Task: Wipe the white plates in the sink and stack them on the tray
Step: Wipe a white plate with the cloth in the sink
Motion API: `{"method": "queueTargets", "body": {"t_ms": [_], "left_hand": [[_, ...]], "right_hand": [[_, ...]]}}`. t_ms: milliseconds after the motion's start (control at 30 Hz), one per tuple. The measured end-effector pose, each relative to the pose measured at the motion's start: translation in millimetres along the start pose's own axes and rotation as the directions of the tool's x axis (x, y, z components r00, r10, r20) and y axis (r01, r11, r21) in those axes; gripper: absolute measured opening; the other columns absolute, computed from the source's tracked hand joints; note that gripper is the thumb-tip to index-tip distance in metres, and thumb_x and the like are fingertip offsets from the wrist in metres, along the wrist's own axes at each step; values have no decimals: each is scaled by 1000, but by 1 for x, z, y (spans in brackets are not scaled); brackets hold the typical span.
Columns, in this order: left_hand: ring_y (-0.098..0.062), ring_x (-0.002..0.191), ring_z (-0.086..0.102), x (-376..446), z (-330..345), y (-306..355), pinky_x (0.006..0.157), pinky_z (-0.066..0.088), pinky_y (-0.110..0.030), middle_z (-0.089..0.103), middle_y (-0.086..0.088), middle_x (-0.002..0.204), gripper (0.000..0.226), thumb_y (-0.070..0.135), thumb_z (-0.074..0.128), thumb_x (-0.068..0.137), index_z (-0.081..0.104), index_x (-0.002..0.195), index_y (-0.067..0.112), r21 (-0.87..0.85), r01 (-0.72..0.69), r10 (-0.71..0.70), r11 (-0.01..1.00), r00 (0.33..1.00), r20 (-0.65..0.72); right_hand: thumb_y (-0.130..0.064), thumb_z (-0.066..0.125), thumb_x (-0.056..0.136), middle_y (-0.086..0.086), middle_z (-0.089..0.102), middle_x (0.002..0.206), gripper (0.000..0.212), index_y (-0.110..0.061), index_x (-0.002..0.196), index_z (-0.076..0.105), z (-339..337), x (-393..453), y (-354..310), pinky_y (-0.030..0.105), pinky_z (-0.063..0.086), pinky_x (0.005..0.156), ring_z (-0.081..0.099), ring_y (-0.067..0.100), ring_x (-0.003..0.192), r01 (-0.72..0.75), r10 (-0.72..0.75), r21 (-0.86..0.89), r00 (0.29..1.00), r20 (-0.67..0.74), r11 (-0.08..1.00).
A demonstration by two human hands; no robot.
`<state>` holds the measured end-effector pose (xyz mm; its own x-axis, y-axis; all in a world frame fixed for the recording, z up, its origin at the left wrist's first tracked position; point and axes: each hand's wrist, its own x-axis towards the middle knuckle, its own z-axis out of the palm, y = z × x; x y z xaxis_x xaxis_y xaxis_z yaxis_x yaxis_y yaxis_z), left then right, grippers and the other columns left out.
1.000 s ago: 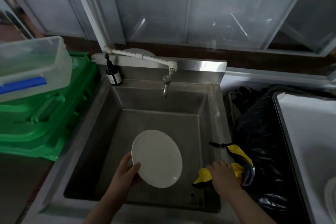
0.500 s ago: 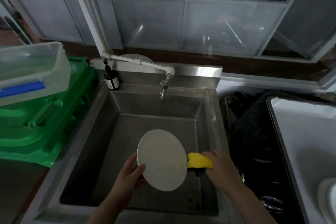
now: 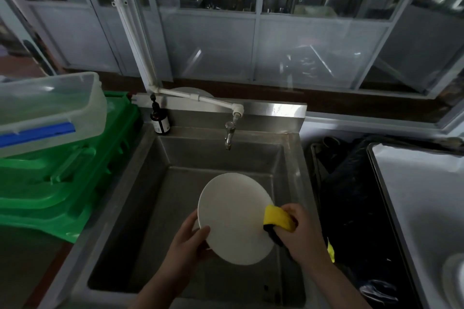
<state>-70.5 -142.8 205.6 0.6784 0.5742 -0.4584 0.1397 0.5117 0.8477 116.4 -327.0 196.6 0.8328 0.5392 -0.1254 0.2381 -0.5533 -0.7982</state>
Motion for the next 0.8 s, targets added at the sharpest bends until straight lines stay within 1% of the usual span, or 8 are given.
{"method": "queueTargets", "body": {"t_ms": [100, 200, 267, 367, 500, 600, 700, 800], "left_hand": [[-33, 97, 73, -3, -3, 3, 77, 60, -52, 70, -5, 118, 39, 14, 59, 92, 59, 125, 35, -61, -4, 4, 998, 1000, 6], [-34, 101, 71, -6, -7, 8, 81, 59, -57, 71, -4, 120, 47, 21, 64, 84, 60, 128, 34, -84, -25, 28, 996, 999, 37], [-33, 101, 71, -9, -7, 13, 82, 58, -61, 72, -1, 118, 47, 21, 63, 85, 59, 129, 35, -79, -48, 54, 996, 996, 69], [-32, 102, 71, -13, -7, 20, 83, 58, -59, 72, -1, 118, 47, 20, 61, 85, 58, 131, 32, -67, -89, 94, 994, 992, 83], [-29, 100, 72, -18, -9, 25, 76, 61, -52, 73, 0, 116, 45, 17, 61, 85, 59, 128, 30, -87, -121, 128, 989, 989, 71], [-29, 100, 72, -24, -9, 28, 80, 60, -53, 73, 1, 115, 45, 13, 59, 86, 58, 128, 29, -90, -137, 144, 986, 987, 72], [-29, 103, 71, -29, -12, 30, 87, 56, -58, 73, -1, 118, 49, 14, 60, 85, 57, 132, 28, -58, -164, 167, 985, 984, 66], [-31, 105, 70, -32, -14, 34, 91, 54, -62, 73, -2, 117, 53, 13, 60, 86, 54, 137, 26, -21, -190, 191, 982, 979, 65]], "right_hand": [[-35, 78, 82, -16, 62, 104, 33, -36, 110, 61, 3, -4, -6, 19, 47, 74, 57, 1, 94, 36, -34, 47, 998, -58, 998], [-33, 71, 89, -17, 61, 116, 31, -37, 118, 63, 7, -7, -10, 24, 49, 89, 55, -3, 106, 127, -119, 78, 987, -103, 989], [-29, 63, 94, -24, 55, 123, 33, -41, 124, 55, 10, -11, -15, 13, 43, 93, 49, -12, 112, 176, -169, 86, 982, -86, 981], [-35, 55, 98, -23, 45, 133, 41, -40, 137, 42, 10, -18, -19, 3, 33, 93, 43, -6, 121, 223, -223, -4, 974, -32, 975], [-54, 53, 94, -22, 31, 132, 58, -37, 144, 30, 7, -28, -27, 14, 36, 91, 36, -4, 116, 293, -289, -148, 956, 50, 944], [-54, 50, 95, -15, 34, 127, 52, -38, 141, 32, 11, -28, -35, 14, 40, 78, 42, 3, 110, 258, -269, -236, 963, -15, 937], [-51, 45, 97, -9, 41, 129, 49, -35, 143, 35, 16, -23, -39, 30, 52, 84, 52, 13, 111, 241, -262, -236, 963, -60, 941], [-39, 49, 99, -6, 45, 136, 51, -34, 147, 33, 17, -15, -43, 39, 52, 90, 52, 19, 118, 230, -253, -242, 965, -68, 943]]}}
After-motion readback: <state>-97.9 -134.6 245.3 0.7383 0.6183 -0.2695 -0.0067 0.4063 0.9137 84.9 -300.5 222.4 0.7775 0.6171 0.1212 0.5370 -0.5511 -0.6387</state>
